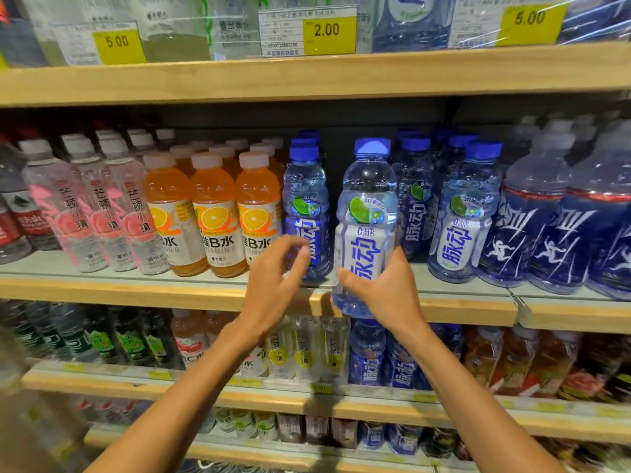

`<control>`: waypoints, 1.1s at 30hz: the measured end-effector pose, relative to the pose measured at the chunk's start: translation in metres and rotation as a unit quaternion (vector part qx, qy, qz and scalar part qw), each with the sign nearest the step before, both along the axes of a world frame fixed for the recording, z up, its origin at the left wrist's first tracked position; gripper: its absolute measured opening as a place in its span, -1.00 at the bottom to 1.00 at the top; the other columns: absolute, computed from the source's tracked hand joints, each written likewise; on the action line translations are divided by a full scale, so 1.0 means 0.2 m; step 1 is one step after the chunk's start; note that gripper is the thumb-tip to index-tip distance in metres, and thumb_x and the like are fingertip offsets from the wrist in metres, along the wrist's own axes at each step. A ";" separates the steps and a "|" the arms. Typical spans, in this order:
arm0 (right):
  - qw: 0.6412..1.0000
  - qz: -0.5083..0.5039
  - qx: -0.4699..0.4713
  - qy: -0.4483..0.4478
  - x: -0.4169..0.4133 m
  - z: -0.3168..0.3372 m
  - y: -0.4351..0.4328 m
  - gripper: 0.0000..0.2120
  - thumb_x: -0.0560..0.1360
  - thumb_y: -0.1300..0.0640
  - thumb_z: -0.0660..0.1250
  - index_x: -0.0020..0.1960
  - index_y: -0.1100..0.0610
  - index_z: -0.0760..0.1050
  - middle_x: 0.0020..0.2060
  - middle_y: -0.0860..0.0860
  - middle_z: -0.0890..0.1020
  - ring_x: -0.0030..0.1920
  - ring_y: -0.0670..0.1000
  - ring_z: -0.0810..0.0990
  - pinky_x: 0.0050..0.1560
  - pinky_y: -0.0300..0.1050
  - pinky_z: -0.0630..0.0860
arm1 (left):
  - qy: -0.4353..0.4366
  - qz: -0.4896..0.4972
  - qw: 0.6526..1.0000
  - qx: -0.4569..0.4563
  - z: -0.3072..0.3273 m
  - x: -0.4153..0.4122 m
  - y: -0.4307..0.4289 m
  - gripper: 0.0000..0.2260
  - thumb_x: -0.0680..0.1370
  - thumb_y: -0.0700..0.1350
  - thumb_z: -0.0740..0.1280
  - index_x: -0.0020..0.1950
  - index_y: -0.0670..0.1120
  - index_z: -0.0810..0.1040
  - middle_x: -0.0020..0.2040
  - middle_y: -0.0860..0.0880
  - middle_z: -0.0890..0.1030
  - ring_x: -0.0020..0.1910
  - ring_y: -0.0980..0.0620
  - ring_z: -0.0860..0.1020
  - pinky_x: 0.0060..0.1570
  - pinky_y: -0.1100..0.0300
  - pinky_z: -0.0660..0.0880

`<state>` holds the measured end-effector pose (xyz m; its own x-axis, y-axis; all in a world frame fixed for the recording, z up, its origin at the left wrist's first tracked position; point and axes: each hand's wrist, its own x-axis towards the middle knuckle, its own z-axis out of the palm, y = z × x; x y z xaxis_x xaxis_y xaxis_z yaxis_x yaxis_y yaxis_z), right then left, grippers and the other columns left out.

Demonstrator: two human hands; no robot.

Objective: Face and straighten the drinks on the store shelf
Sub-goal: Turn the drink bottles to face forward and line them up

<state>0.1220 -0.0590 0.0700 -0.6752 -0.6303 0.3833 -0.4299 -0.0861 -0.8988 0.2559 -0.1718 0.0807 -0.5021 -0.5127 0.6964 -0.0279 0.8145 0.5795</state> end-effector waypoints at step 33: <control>0.803 0.497 -0.051 -0.326 0.03 -0.03 0.21 -0.44 0.20 -0.11 0.57 0.12 0.13 0.62 -0.07 0.10 0.69 -0.07 0.08 0.68 0.05 -0.02 0.59 | 0.030 -0.519 0.703 0.486 0.35 -0.28 0.17 -0.39 0.24 0.22 0.52 0.14 -0.13 0.64 0.09 -0.12 0.66 0.05 -0.07 0.64 0.09 0.03 0.57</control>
<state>0.1288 -0.0170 0.0641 0.0625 -0.9696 0.2364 0.4561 -0.1829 -0.8709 0.2008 -0.1372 0.1515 -0.9411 -0.1402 0.3077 0.3381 -0.4034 0.8503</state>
